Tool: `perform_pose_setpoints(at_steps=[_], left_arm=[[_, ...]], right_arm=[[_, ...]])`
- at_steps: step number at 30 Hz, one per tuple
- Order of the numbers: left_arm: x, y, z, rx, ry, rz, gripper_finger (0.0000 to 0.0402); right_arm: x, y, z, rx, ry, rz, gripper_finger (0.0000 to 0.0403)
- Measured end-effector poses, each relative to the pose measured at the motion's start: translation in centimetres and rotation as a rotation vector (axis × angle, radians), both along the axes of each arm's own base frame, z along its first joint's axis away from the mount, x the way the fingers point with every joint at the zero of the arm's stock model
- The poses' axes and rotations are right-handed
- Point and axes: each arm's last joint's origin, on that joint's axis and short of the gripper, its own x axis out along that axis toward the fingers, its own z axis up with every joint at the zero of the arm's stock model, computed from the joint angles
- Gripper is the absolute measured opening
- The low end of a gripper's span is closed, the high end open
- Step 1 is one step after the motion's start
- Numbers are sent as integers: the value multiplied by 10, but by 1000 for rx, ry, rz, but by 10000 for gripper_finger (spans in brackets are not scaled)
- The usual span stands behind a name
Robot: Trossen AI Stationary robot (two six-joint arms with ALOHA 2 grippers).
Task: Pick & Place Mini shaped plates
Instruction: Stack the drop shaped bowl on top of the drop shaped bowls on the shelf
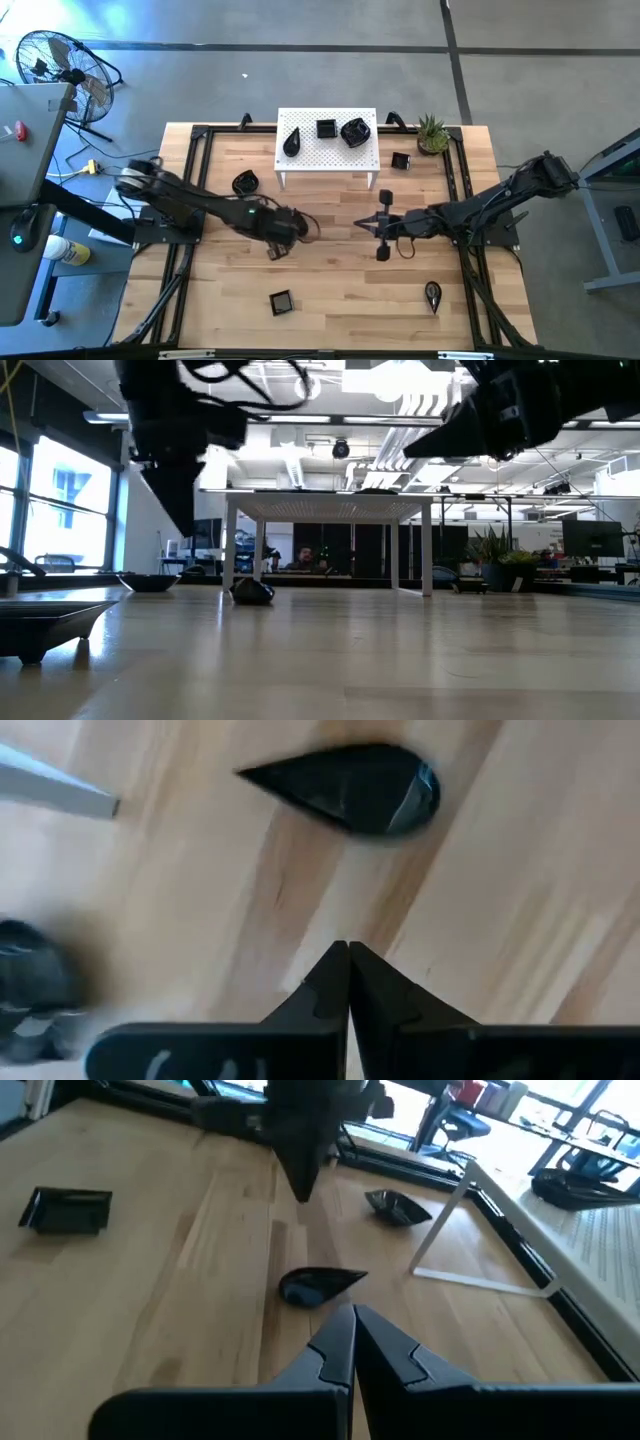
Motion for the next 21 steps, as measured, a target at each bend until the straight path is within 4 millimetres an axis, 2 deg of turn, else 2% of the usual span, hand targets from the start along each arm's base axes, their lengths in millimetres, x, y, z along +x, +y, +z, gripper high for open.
perform_pose_setpoints(at_steps=[2,4,10,14,21], left_arm=[[-15,-1,-1,-39,-110,112,0],[-21,-1,-6,-92,-262,204,0],[-49,12,-34,-256,-547,506,0],[-52,19,-45,-304,-575,659,8],[-25,22,-43,-250,-608,688,59]], right_arm=[[-4,-1,-5,2,-23,1,1],[-8,-3,-10,-4,-66,6,1],[-19,-8,-15,-12,-177,3,1],[-24,-9,-18,-19,-192,-1,1],[-26,-12,-16,-24,-206,-18,1]])
